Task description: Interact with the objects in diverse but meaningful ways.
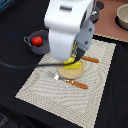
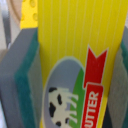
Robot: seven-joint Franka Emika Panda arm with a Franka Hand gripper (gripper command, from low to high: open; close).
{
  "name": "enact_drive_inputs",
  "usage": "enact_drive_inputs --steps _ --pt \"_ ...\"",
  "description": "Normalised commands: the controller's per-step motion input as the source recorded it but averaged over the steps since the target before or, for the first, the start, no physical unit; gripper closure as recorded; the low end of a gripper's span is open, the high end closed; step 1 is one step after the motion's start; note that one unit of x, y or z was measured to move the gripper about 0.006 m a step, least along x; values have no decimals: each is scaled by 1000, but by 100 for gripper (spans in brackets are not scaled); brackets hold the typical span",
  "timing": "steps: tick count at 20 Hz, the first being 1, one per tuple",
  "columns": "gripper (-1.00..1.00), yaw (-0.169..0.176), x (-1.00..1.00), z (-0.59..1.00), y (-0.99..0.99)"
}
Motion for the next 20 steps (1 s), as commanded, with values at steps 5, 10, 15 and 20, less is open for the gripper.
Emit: enact_drive_inputs --steps 5,10,15,20 --pt "100 40 -352 112 855" --pt "100 60 -234 -83 787" --pt "100 66 -110 -382 677" --pt "100 64 -34 -547 397"
